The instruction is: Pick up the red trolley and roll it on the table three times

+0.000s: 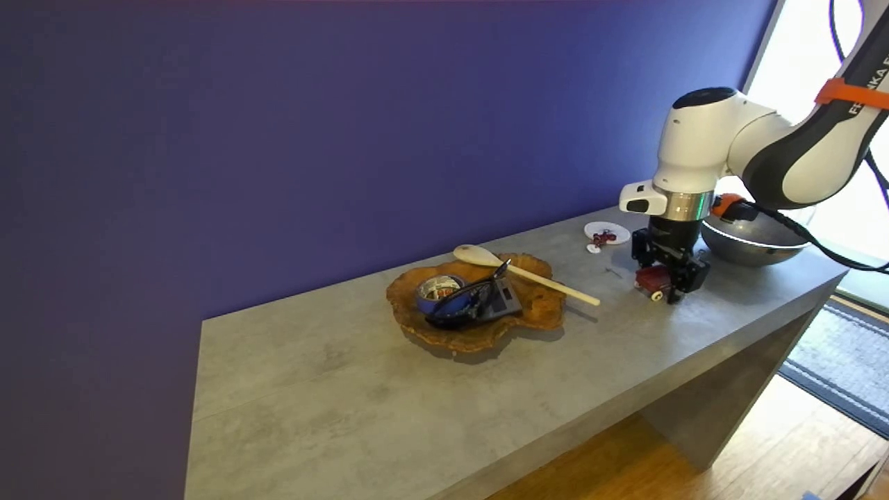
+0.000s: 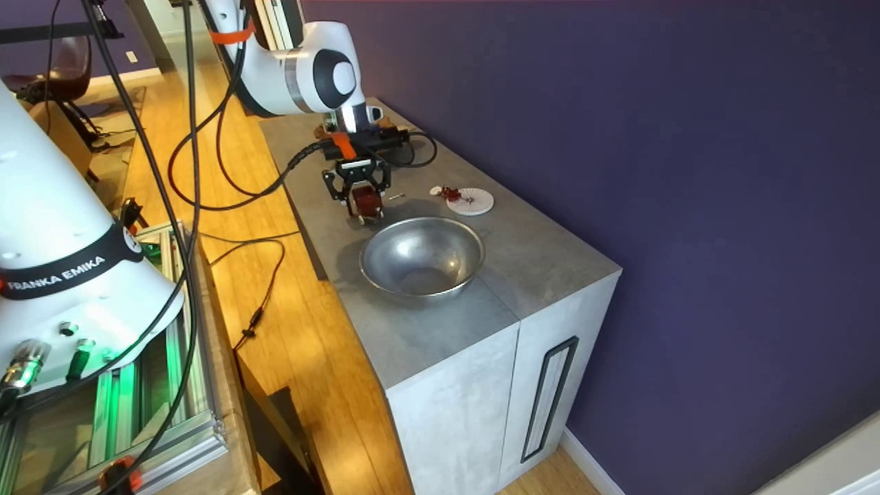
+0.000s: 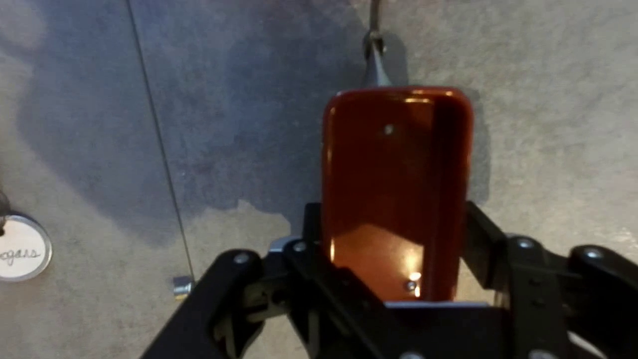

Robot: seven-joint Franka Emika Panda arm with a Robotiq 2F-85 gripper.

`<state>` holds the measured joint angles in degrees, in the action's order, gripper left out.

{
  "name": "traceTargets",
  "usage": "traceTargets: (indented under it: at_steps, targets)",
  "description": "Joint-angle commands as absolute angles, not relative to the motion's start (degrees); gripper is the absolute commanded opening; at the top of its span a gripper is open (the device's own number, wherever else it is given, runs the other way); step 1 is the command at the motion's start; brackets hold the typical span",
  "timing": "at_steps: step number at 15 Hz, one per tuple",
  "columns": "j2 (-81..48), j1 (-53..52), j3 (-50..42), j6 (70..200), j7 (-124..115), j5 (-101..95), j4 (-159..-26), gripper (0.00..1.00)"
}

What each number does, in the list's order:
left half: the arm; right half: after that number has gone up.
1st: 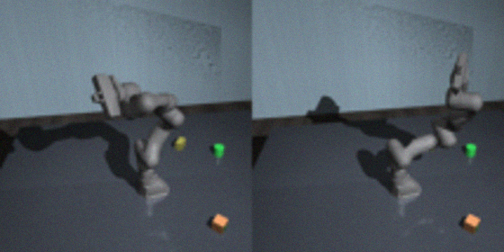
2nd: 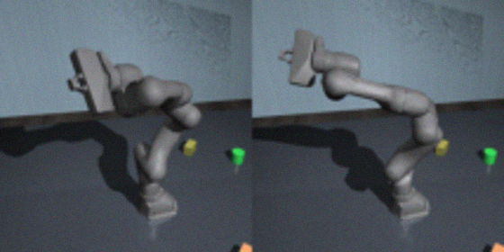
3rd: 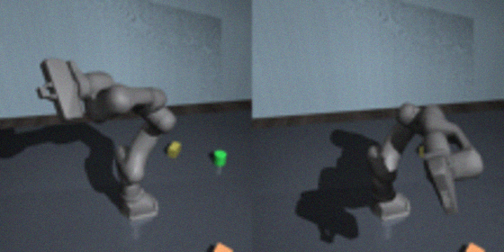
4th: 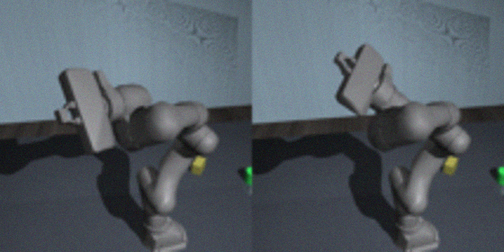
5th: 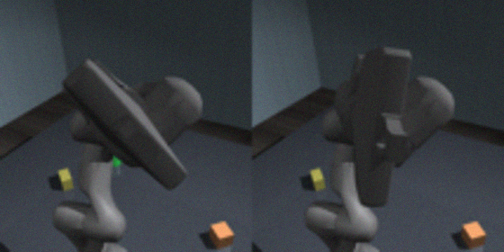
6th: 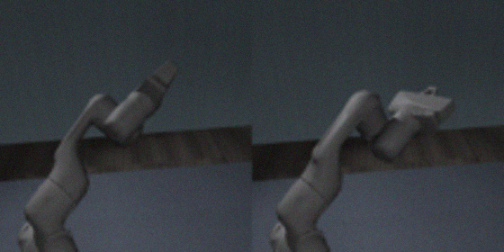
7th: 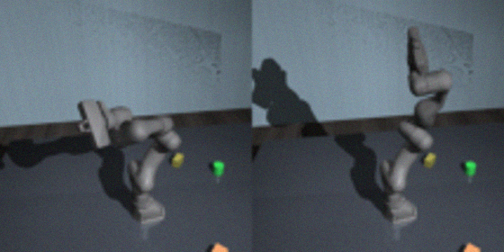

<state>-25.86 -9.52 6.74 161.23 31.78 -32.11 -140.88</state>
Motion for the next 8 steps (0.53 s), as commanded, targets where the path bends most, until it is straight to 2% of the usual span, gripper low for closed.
traceTargets:
  at_steps: [1, 2, 4, 5, 8]
  targets:
    - [-22.2, -9.5, 7.8, 160.8, 31.6, -32.7, -144.0, 0.98]
    - [-21.2, -9.9, 8.2, 160.1, 31.4, -32.7, -144.4, 1.00]
    - [-19.8, -10.5, 9.0, 159.4, 31.3, -32.7, -145.0, 0.68]
    - [-18.9, -10.9, 9.2, 159.0, 31.2, -32.9, -145.2, 0.67]
    - [-17.1, -11.7, 10.3, 157.2, 31.2, -32.8, -145.4, 0.45]
